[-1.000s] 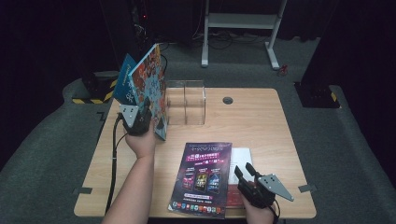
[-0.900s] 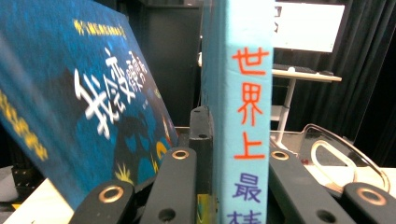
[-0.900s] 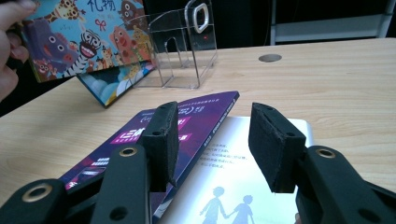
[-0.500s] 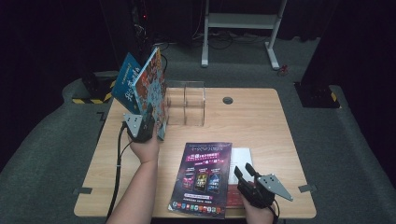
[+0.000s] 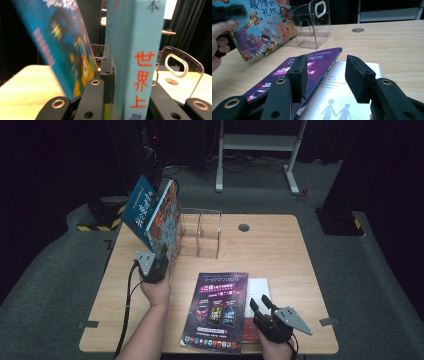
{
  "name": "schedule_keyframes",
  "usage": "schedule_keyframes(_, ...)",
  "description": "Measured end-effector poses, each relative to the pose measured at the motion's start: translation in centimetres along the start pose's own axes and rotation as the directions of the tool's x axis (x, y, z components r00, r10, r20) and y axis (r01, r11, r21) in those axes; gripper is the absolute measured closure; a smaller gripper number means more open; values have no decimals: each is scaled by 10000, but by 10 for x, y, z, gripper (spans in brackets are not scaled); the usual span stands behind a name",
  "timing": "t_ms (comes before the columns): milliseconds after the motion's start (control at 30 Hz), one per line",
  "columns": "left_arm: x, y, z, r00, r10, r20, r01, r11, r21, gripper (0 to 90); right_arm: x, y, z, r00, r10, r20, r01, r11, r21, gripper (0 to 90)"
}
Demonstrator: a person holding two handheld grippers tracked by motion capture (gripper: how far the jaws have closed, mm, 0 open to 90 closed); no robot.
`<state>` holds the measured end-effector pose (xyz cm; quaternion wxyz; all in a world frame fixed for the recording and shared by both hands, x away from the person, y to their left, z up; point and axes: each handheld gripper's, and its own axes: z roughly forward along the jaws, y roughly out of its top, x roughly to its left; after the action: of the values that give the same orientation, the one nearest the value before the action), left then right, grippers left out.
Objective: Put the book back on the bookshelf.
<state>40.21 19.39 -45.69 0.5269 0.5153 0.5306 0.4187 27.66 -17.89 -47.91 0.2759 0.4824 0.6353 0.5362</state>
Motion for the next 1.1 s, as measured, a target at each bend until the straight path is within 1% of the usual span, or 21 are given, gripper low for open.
schedule_keyframes(67, 3, 0, -1, 9995, -306, 73, 306, 9995, 100, 795, 0, 0, 0, 10000, -5, -5, 5, 10000, -3, 529)
schedule_keyframes(133, 5, 0, -1, 9993, -362, 98, 360, 9990, 253, 794, 1, 0, 1, 10000, -22, -20, 22, 10000, 29, 529)
schedule_keyframes(267, 4, -2, -1, 9991, -351, 236, 341, 9985, 426, 784, 3, 0, 2, 10000, -69, -59, 69, 10000, 25, 529)
schedule_keyframes(500, -7, -7, 0, 9991, -313, 297, 290, 9967, 760, 770, 3, 0, 2, 10000, -69, -46, 69, 10000, 15, 529)
schedule_keyframes(600, -12, -9, 1, 9990, -332, 312, 306, 9963, 809, 761, 3, 0, 2, 10000, -55, -60, 56, 10000, 27, 529)
schedule_keyframes(767, -17, -10, 0, 9993, -183, 311, 157, 9966, 811, 755, 1, 0, 2, 10000, -35, -55, 35, 10000, 15, 529)
schedule_keyframes(967, -21, -12, -1, 9991, -237, 364, 206, 9963, 830, 741, 2, 1, 2, 10000, -52, -62, 52, 10000, 20, 529)
schedule_keyframes(1100, -20, -12, -1, 9977, -481, 473, 440, 9954, 851, 721, 2, 1, 1, 10000, -48, -53, 48, 10000, -7, 529)
